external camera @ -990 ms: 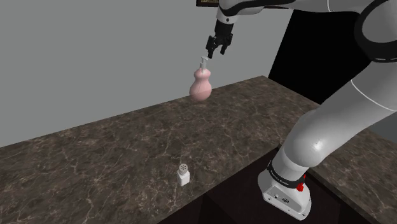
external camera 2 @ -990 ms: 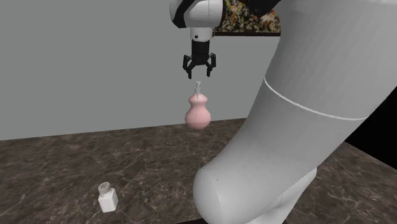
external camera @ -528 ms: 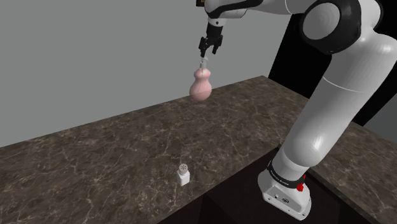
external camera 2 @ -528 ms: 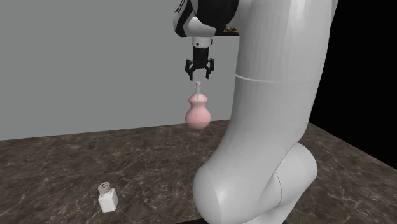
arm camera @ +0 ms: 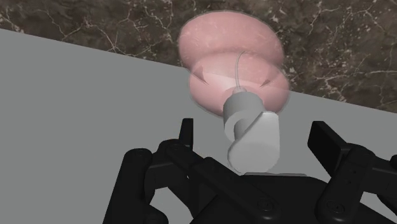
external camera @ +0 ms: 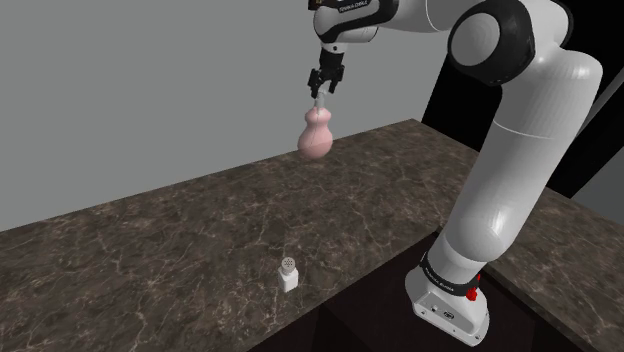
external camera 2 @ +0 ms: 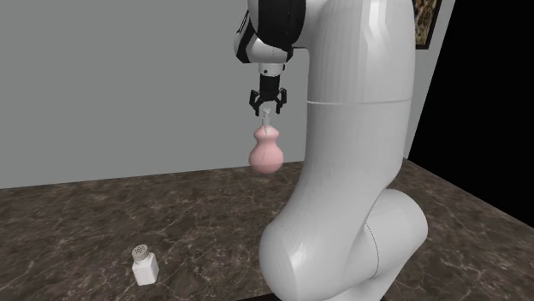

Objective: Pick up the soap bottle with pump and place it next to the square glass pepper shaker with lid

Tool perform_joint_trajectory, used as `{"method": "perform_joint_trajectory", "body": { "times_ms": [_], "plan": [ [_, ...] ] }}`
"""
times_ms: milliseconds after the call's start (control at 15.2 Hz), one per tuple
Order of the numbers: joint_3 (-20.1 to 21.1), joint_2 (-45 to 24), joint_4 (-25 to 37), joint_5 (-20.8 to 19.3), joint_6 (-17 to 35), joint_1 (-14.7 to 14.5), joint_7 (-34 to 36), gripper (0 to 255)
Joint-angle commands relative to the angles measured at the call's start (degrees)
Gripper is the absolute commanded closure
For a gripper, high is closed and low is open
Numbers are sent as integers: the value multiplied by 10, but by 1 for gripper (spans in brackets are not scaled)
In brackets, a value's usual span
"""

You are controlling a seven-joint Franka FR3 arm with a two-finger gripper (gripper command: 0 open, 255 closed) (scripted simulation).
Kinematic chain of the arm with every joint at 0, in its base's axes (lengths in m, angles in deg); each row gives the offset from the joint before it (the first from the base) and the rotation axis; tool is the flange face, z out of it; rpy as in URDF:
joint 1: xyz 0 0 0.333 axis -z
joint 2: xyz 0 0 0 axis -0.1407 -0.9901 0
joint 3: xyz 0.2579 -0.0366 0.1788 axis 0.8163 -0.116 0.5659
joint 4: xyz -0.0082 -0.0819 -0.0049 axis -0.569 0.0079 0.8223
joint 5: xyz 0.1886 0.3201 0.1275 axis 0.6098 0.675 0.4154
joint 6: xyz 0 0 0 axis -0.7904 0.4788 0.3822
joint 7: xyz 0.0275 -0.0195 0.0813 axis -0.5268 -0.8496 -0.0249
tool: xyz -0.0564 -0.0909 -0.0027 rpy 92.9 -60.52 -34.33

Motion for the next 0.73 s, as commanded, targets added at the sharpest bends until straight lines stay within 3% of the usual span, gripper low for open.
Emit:
{"method": "perform_joint_trajectory", "body": {
  "times_ms": [0,462,528,660],
  "plan": [
    [0,-3,-8,1,11,0,0,0],
    [0,-3,-8,1,11,0,0,0],
    [0,-3,-8,1,11,0,0,255],
    [0,-3,-8,1,11,0,0,255]
  ]
}}
